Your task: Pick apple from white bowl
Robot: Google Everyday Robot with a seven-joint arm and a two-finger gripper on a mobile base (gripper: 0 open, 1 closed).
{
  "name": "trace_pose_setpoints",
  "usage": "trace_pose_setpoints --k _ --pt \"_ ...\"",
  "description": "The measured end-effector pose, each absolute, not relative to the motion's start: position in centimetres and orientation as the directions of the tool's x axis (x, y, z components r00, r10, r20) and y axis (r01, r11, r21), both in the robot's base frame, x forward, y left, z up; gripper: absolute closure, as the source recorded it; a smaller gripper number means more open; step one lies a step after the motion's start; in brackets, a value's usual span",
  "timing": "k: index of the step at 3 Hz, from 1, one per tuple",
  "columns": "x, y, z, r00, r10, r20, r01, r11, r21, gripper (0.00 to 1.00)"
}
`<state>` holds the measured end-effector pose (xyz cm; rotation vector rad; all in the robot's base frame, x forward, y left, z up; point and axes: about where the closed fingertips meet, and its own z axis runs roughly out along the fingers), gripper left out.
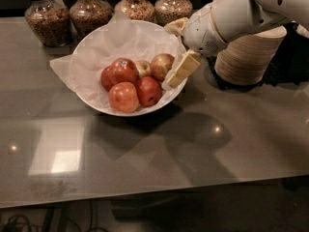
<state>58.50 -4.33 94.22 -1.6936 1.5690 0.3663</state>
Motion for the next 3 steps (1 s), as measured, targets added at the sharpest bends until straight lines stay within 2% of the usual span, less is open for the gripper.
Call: trace_pose_setpoints --k 1,3 --pt "58.5 -4.4 93.8 0.188 -0.714 -0.675 -0.938 0.072 -0.338 0.14" --pt "58.6 -4.5 92.3 0.166 -0.727 -0.667 -0.944 0.078 -0.32 0.15"
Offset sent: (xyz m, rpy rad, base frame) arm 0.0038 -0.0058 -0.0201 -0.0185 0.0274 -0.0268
